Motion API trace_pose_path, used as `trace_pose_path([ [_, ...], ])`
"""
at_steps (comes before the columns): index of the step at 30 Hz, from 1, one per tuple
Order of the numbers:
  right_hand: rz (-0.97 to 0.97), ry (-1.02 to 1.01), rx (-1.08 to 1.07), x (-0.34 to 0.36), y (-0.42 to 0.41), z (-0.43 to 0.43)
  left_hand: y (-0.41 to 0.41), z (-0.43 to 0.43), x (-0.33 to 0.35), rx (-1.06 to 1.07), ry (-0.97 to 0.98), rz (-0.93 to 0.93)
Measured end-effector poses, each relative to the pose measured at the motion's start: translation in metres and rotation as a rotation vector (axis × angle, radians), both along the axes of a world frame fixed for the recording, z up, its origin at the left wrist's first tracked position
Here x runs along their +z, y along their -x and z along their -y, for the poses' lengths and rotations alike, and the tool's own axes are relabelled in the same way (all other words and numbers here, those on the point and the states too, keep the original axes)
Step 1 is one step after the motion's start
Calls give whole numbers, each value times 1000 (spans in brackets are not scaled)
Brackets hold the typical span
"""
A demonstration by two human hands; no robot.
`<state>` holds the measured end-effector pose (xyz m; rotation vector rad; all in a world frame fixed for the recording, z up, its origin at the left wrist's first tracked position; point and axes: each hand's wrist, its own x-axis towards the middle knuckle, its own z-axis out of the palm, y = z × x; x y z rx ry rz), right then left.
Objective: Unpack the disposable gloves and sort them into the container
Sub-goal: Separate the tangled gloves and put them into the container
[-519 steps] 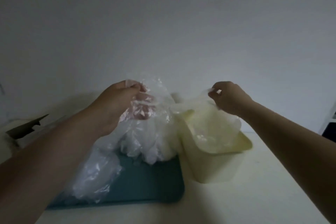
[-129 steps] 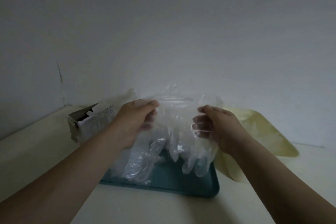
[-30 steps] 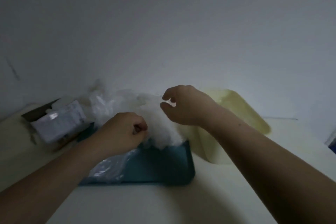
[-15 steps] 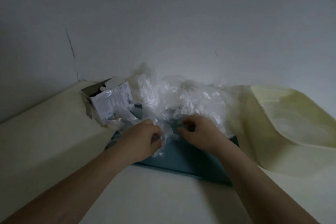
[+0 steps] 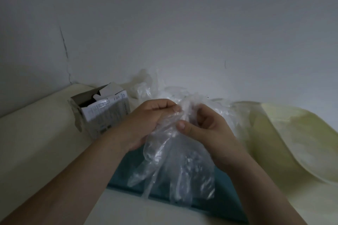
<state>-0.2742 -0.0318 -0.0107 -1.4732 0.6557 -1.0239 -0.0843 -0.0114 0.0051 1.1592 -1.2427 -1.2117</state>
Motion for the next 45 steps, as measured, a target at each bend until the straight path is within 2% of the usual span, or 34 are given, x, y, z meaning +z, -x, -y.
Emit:
trace_pose_path([
  [2,-45,-14,-78,-4,3,4,7,1,-3,21,-4,47],
  [6,-274,53,-360,-20,8,17,-2,6,-5,42,-119,116],
  [8,-246,54,-408,-22,10,18,-11,5,-8,52,-124,210],
  [14,-151,-33,-347,-19,12,17,-13,2,-30,140,19,149],
  [16,-124,-41,-292,-15,12,14,-12,5,-33,165,25,77],
  [19,-93,-23,-330,-11,12,11,-10,1,-29,133,13,65],
  [24,-135,0,-338,-17,15,16,-6,-1,-27,95,-133,-9],
  [29,-50,-63,-356,-12,19,20,-9,4,-29,221,-34,23],
  [34,-70,-47,-458,-13,20,24,-14,5,-34,223,3,0],
  [38,-109,-27,-440,-15,20,23,-10,3,-32,131,-90,2],
  [45,-218,90,-349,-10,22,21,-10,5,-36,236,-70,41],
])
